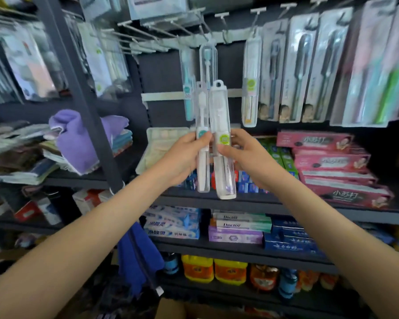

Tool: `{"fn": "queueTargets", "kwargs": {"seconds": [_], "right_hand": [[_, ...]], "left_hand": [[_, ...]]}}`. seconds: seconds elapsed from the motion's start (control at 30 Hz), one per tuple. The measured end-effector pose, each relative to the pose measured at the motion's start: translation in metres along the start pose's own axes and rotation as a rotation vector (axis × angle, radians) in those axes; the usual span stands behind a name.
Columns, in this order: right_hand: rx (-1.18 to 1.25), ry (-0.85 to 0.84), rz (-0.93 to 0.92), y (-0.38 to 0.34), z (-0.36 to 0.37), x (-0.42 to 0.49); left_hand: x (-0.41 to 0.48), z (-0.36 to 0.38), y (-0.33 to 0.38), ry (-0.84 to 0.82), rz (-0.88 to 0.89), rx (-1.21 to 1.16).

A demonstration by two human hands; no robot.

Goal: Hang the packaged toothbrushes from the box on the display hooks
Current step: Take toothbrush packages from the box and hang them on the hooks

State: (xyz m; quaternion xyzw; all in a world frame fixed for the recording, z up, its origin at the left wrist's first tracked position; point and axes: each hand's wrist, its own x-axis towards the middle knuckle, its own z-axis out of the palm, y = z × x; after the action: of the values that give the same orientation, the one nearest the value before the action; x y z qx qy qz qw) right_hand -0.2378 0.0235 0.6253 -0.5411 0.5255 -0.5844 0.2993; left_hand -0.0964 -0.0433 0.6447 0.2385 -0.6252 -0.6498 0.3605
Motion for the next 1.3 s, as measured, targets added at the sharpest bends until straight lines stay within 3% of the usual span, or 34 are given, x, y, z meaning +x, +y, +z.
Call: {"fn": "queueTargets", "kwargs": {"seconds": [0.2, 0.5, 0.67, 1.0, 1.3], "right_hand": [[-0.109, 0.125, -0.087, -0.023, 0.013, 0.039], [-0.113, 0.505, -0.105, -0.029, 0.006, 0.083], [-0.174, 0.608, -0.159, -0.037, 0.005, 0.092], [-0.66, 0.595, -0.221, -0.048, 0.006, 0.105], [-0.666, 0.593, -0.133, -0.054, 0.001, 0.146]], "left_hand": [[0.03, -0.04, 0.036, 0.042, 0.091, 0.218], [0.072, -0.102, 0.049, 0.0, 0.104, 0.137], [0.092, -0.105, 0.05, -0.071, 0.088, 0.158], [0.121, -0.084, 0.054, -0.141, 0.176, 0.192], [0.138, -0.08, 0.068, -0.108, 0.18, 0.216]]}}
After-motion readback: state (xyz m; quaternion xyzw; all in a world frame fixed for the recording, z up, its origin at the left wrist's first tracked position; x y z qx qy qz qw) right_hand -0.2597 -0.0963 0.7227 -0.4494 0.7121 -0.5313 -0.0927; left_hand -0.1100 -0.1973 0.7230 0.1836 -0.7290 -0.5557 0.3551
